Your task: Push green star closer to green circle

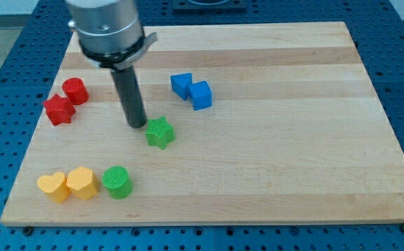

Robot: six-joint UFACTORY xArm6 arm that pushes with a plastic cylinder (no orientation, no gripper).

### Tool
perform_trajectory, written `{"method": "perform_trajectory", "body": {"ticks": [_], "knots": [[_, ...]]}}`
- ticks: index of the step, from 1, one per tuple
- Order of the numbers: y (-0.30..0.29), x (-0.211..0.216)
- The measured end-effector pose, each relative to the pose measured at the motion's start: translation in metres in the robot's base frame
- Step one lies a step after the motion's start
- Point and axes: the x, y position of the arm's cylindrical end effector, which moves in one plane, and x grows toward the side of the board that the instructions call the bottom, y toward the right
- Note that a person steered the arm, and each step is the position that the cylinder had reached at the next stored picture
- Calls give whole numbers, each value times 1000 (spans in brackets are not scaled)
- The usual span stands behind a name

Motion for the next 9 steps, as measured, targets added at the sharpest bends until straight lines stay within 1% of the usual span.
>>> {"method": "perform_trajectory", "body": {"ticks": [1, 2, 3, 4, 5, 6, 7, 8, 9], "knots": [[14, 1], [69, -16], [119, -14], [110, 16], [53, 41], [23, 50], [55, 13], [44, -24], [3, -25]]}}
